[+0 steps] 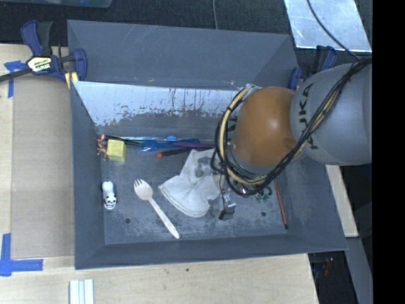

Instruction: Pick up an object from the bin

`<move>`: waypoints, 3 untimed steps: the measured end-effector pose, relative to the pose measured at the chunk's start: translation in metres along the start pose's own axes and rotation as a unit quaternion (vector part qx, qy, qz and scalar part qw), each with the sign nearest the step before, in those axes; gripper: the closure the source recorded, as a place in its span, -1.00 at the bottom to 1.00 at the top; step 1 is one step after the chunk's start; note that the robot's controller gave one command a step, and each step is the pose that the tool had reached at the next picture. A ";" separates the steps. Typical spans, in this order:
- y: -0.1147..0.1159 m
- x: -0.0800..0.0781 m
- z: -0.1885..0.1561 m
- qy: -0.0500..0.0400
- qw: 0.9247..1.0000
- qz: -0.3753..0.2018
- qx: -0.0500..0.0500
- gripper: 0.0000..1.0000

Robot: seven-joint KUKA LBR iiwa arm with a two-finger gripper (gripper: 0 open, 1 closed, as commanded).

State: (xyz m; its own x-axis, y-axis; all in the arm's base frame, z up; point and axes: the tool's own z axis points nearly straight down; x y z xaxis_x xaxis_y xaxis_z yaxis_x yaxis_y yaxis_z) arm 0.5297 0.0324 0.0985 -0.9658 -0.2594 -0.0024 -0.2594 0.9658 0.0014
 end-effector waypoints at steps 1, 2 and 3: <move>-0.021 -0.034 0.025 -0.009 0.967 -0.256 0.008 -1.00; -0.001 -0.021 0.025 -0.008 0.995 -0.100 0.004 1.00; -0.001 -0.021 0.024 -0.008 0.995 -0.101 0.004 1.00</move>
Offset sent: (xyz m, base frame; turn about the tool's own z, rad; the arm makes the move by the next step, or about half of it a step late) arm 0.0162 0.0051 -0.0285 -0.2032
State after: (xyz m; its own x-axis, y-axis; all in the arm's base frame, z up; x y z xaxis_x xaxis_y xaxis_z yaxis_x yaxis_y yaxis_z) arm 0.5500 0.0364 0.0741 -0.8941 -0.4475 -0.0184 -0.4474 0.8943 -0.0081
